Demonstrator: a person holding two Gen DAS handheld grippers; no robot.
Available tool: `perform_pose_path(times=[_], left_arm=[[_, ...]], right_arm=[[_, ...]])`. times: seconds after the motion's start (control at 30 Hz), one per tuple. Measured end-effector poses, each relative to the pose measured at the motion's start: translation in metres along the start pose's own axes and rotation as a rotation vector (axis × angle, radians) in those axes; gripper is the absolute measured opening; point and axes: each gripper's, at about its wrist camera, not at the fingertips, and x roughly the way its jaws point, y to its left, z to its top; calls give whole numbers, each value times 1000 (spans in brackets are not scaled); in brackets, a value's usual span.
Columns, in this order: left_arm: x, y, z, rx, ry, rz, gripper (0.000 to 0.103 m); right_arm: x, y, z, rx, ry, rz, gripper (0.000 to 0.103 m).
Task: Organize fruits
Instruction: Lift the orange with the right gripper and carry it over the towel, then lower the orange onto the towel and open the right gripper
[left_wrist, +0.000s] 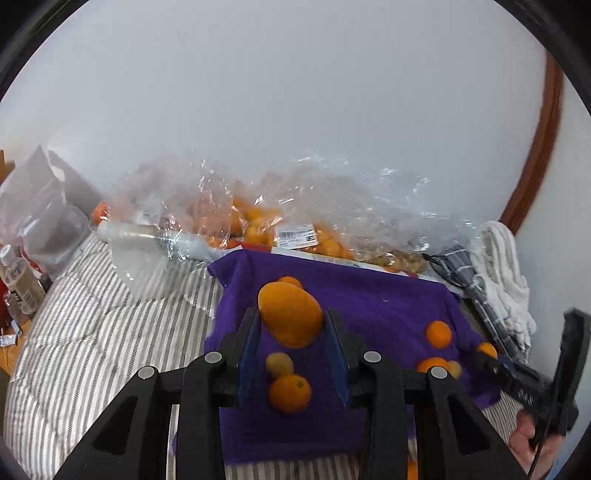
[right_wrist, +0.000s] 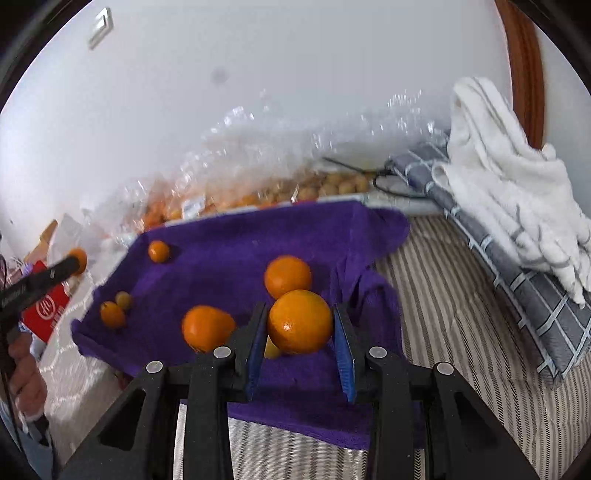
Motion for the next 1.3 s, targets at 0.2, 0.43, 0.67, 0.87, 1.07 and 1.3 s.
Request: perform_pose_path(times=[0.2,0.43,0.67,0.87,1.07,1.3], left_arm=[[40,7,8,-50,94,-1,33],[64,11,0,-72,175,16,33],[71,10,-4,-38,177,43,33],[75,5,-6,-13,182,39,34],[72,7,-8,-26,152,18,33],[55,10,-10,-46,99,-1,37]], right_arm=[[11,3,-2,-16,27,-30,34],[13,-4,-1,15,24,-25,34],[18,-3,-3,18,41,-3,34],[18,-5,-2,37,45,18,35],[16,-2,-3,30,52,10,35],[13,3,-6,0,57,-31,34]])
